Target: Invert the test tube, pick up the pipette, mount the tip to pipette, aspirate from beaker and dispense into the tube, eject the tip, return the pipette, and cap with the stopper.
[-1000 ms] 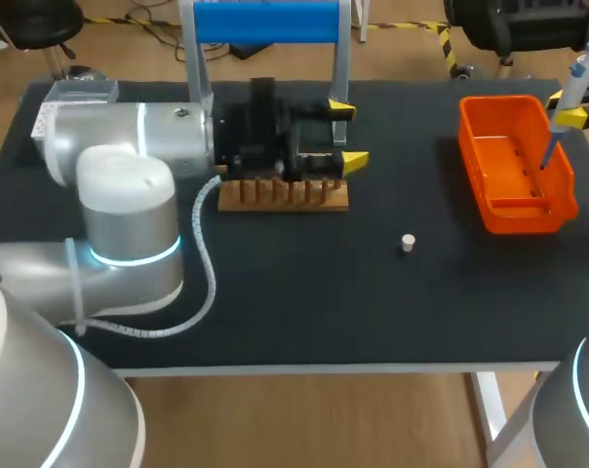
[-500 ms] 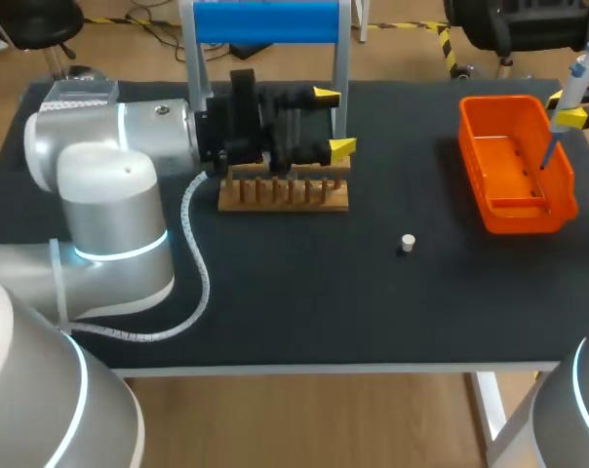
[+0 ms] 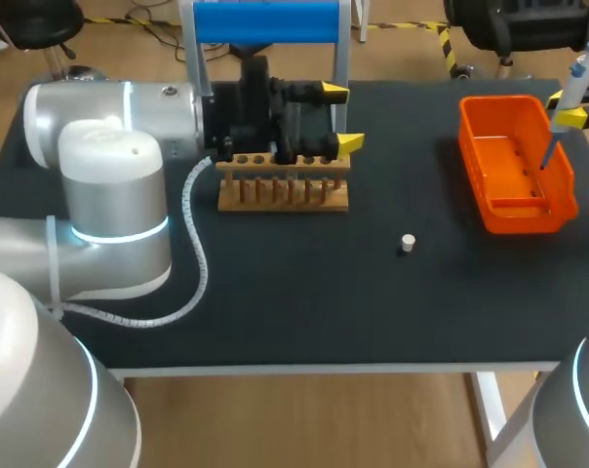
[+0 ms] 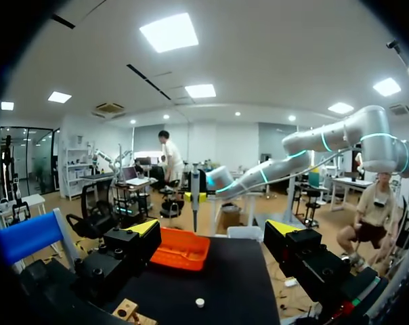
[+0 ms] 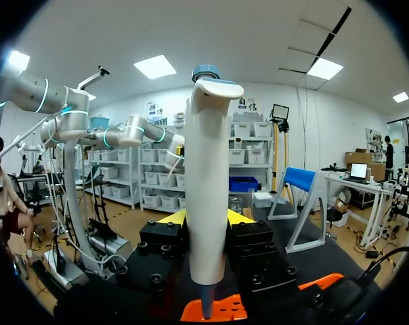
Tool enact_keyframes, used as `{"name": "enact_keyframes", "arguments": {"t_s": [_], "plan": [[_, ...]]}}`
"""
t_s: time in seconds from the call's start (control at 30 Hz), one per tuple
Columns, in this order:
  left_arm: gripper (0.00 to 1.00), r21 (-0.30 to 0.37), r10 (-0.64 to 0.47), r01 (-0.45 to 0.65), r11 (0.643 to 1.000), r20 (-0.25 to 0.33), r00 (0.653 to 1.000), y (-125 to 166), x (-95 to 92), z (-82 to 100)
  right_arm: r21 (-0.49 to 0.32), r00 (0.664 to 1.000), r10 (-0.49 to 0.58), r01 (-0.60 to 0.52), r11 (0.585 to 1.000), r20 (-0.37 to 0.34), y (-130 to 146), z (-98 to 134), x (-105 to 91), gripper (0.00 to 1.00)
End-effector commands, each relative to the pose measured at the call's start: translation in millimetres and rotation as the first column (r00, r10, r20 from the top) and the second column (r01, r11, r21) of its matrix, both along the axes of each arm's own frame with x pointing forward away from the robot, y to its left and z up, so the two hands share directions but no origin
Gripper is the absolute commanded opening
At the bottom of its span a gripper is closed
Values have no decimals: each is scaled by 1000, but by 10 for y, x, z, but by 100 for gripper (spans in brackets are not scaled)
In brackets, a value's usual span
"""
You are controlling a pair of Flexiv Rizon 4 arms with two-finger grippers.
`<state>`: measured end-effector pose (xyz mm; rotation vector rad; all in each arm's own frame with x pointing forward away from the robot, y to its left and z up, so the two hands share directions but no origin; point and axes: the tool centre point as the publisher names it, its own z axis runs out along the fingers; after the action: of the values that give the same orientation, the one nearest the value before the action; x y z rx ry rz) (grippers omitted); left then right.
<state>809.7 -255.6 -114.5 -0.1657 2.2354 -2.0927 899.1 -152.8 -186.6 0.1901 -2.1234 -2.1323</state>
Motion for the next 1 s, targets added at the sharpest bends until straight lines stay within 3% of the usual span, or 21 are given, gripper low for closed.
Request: {"name": "enact_keyframes", "arguments": {"t_s": [0.03, 0.63, 1.0], "plan": [[100, 2, 6, -6, 1000, -1, 1000, -19, -9, 4, -3, 1000, 5, -5, 1000, 0, -15, 6, 13, 0], [100, 2, 6, -6, 1000, -1, 1000, -19, -9, 4, -3, 1000, 5, -5, 1000, 0, -15, 6, 13, 0], [100, 2, 6, -6, 1000, -1, 1000, -19, -9, 4, -25, 998, -61, 62, 998, 18, 728, 293, -342, 0]]}}
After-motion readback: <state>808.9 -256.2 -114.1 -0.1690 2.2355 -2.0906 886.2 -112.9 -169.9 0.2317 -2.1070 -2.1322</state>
